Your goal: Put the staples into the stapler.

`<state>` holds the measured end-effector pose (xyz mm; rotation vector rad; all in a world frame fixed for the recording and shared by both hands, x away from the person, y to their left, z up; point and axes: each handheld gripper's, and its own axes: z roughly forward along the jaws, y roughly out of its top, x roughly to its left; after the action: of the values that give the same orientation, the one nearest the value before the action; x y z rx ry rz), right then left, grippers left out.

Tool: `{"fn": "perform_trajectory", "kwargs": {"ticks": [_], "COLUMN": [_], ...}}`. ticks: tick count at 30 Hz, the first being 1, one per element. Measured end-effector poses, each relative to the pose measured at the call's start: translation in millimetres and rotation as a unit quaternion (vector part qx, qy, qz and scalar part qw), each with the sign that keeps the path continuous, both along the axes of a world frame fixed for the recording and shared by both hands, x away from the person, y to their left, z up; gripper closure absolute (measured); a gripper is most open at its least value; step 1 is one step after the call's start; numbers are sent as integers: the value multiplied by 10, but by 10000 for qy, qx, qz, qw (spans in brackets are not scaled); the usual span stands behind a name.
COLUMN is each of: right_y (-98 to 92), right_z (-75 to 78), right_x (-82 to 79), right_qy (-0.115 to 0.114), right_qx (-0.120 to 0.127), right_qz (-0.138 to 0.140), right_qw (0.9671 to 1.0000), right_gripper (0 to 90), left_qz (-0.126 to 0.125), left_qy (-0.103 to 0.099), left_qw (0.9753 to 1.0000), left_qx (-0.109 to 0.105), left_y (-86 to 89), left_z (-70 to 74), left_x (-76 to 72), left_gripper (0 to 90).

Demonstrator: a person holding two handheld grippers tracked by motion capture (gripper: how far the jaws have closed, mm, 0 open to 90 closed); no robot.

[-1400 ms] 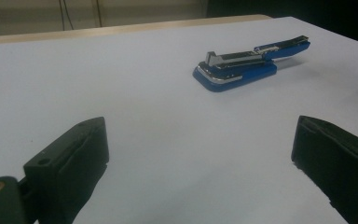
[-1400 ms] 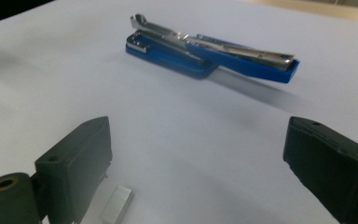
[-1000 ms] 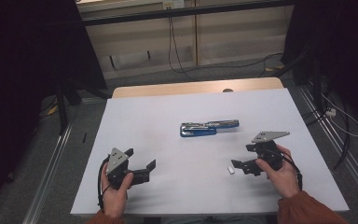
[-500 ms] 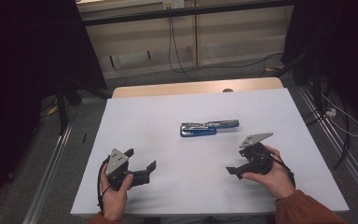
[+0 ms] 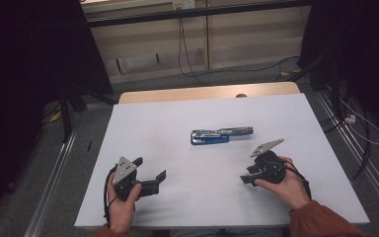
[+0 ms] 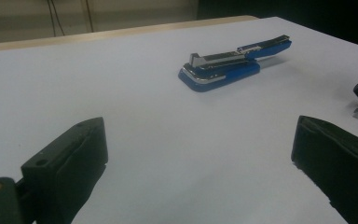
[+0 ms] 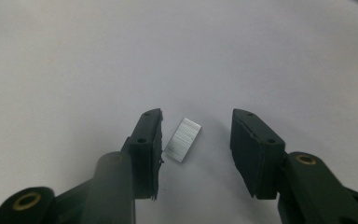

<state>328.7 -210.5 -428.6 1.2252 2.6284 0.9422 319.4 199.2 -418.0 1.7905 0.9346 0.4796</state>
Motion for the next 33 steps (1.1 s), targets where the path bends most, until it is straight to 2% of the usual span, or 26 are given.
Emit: {"fn": "perform_trajectory", "kwargs": {"ticks": [2, 5, 10, 18, 26, 33], "right_y": [11, 22, 45, 84, 117, 121], "right_z": [-12, -18, -23, -42, -32, -38], "right_x": [2, 3, 21, 33, 32, 29], "right_qy": [40, 90, 170, 253, 300, 201], "right_qx": [-40, -38, -17, -170, -352, -452], "right_qz": [25, 41, 55, 104, 216, 335], "right_qw": [10000, 9999, 9998, 9995, 9987, 9982], "right_gripper": [617, 663, 704, 699, 742, 771], "left_qz": [-24, -12, -16, -20, -30, -23], "left_qy": [43, 35, 35, 75, 81, 79], "left_qw": [10000, 10000, 10000, 10000, 10000, 10000], "left_qx": [-37, -8, 3, 37, 39, 44], "left_y": [-8, -2, -4, -8, -10, -7], "left_z": [-6, -6, -8, -19, -19, -19], "left_x": [1, 5, 7, 15, 14, 12], "left_gripper": [36, 36, 36, 36, 36, 37]}}
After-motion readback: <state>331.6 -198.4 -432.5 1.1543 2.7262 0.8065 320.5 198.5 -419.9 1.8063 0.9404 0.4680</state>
